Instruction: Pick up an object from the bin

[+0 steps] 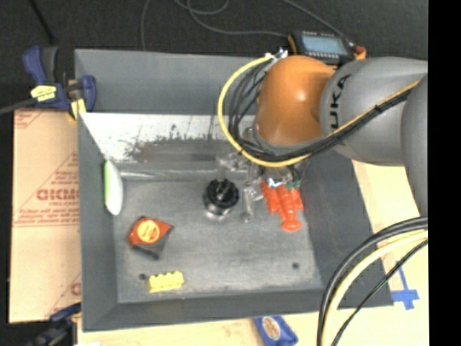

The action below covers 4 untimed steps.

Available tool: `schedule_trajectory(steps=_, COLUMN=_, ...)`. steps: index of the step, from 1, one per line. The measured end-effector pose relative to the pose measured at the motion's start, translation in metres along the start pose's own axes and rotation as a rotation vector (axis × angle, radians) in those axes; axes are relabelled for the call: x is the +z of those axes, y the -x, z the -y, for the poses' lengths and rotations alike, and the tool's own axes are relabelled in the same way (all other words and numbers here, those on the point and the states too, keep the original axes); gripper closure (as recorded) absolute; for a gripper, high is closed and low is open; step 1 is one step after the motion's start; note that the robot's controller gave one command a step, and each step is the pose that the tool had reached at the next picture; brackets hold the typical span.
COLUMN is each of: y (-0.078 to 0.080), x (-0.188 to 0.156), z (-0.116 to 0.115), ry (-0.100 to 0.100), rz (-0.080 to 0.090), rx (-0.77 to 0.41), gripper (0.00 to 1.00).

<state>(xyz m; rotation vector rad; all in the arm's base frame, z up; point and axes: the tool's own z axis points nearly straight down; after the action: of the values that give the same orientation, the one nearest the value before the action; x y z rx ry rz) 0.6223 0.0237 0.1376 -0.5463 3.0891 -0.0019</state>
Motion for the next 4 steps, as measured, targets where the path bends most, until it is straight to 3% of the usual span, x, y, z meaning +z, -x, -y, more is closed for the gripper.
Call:
schedule_trajectory(steps=1, y=-0.005, x=0.031, z=0.004, ry=0.002, rz=0.000, rx=0.064, gripper=0.00)
schedule_trajectory(steps=2, y=-0.001, x=0.060, z=0.010, ry=0.000, rz=0.007, rx=0.108, gripper=1.00)
schedule_trajectory(steps=4, y=-0.002, x=0.056, z=0.010, ry=0.000, rz=0.006, rx=0.108, gripper=1.00)
